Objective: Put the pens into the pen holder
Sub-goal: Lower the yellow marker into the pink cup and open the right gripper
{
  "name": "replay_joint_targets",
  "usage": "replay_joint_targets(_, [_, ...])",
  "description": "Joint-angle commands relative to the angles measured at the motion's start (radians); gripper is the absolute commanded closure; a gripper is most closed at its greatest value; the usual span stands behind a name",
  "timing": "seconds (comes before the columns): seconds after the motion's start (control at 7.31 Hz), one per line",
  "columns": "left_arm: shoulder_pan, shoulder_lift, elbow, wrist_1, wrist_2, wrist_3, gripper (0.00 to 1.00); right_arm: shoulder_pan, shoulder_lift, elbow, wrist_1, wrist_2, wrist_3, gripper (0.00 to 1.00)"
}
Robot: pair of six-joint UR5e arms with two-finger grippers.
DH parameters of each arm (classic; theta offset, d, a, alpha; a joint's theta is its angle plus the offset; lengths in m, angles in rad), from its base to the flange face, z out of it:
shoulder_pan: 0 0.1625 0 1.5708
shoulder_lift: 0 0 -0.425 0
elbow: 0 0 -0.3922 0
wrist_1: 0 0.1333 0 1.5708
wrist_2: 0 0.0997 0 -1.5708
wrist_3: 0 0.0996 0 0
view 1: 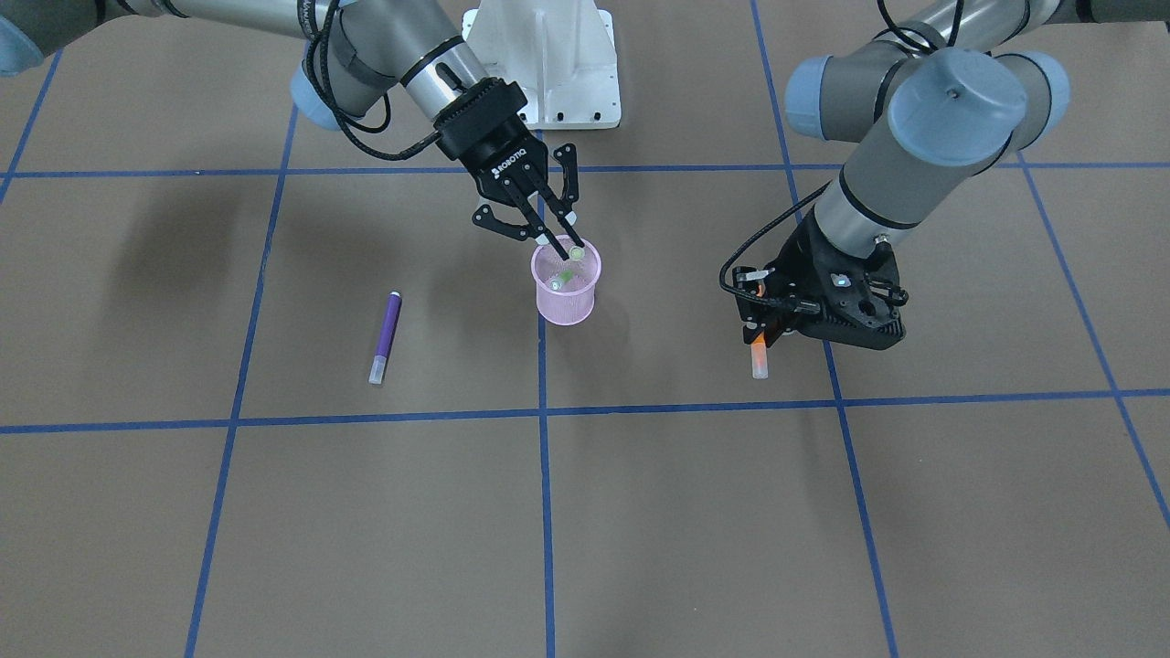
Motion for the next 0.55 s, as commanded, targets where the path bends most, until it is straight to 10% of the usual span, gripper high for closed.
replay_joint_targets(0.0, [0.000,0.000,0.000,0.001,0.000,0.004,1.00,-0.032,-0.009,-0.029,0.002,-0.027,0.000,1.00])
replay_joint_targets(0.14, [0.000,-0.001,0.000,0.001,-0.001,0.004,1.00,-0.052,-0.011,-0.033,0.007,-0.038,0.000,1.00])
replay_joint_targets(0.27, [0.000,-0.001,-0.001,0.001,-0.001,0.004,1.00,-0.067,-0.006,-0.037,0.007,-0.061,0.002,0.69])
replay_joint_targets(0.41, [0.000,-0.001,-0.004,0.001,-0.001,0.002,1.00,-0.067,-0.005,-0.038,0.005,-0.066,0.003,0.02])
